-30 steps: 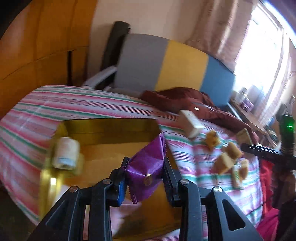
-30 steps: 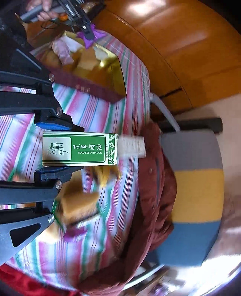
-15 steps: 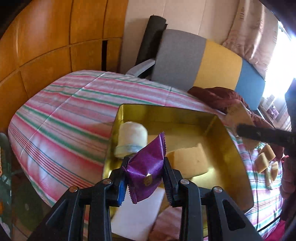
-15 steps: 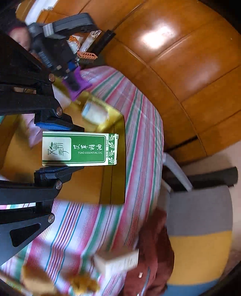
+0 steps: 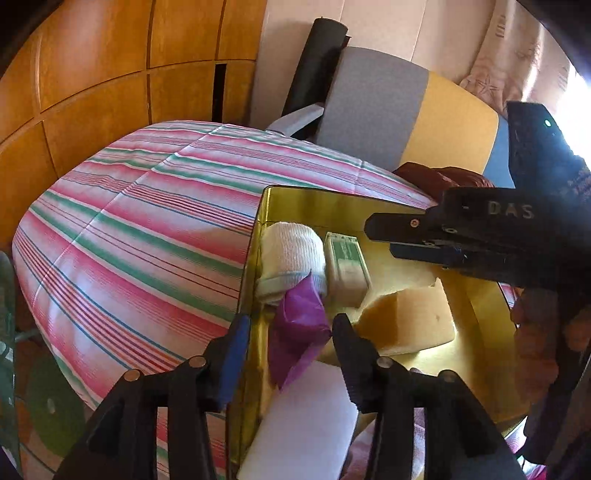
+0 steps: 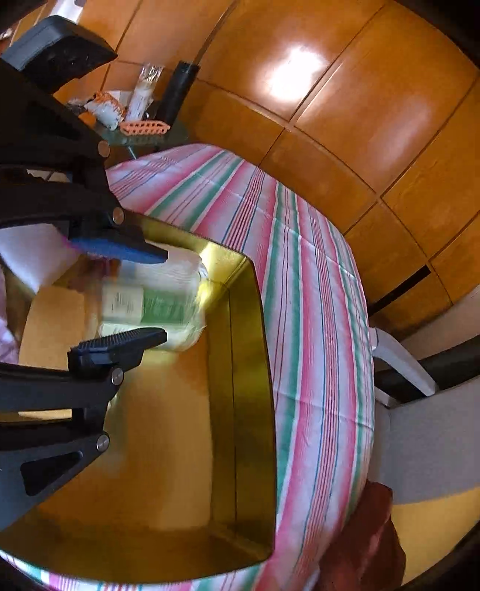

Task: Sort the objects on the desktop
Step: 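Carry the bottle and packet over the gold box and open both tools, then move both tools back over the pile of items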

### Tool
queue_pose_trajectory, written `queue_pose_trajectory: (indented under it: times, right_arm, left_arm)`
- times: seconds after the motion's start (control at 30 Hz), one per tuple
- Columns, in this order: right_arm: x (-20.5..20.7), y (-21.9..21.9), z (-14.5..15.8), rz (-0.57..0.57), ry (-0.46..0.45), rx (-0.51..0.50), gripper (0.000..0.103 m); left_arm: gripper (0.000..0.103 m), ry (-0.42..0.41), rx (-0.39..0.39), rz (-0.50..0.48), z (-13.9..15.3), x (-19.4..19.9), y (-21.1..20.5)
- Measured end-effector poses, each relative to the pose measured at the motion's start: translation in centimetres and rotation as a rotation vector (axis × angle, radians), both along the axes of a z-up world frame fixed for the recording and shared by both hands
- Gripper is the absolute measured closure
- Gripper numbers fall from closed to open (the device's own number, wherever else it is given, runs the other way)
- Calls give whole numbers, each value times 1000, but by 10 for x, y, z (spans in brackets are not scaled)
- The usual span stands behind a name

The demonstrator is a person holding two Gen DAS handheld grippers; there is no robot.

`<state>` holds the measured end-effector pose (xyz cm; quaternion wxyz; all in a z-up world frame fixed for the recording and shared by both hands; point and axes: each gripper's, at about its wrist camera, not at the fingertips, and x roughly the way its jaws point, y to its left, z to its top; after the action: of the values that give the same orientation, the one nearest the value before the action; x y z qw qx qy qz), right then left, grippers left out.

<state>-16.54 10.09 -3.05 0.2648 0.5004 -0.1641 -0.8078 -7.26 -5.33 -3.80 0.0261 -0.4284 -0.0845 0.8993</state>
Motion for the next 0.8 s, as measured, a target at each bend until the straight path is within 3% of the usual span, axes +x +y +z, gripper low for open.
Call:
queue_pose_trajectory:
  times: [0.17, 0.37, 0.5, 0.63, 0.8]
  right_arm:
    - [15, 6, 5, 5, 16, -24, 49]
    - [42, 21, 22, -10, 114, 35, 21]
    - [64, 28, 32, -32, 217, 147, 8]
    - [87, 38, 43, -108, 351, 288, 3]
    - [119, 53, 61, -233, 590, 468, 0]
  left_arm:
    - [54, 4, 28, 27, 3, 9, -3]
    - [54, 46, 1, 37, 17, 22, 0]
    - [54, 68, -30, 40, 28, 31, 4]
    - [54, 118, -59, 31, 43, 40, 13]
    - [54, 163, -83, -14, 57, 50, 31]
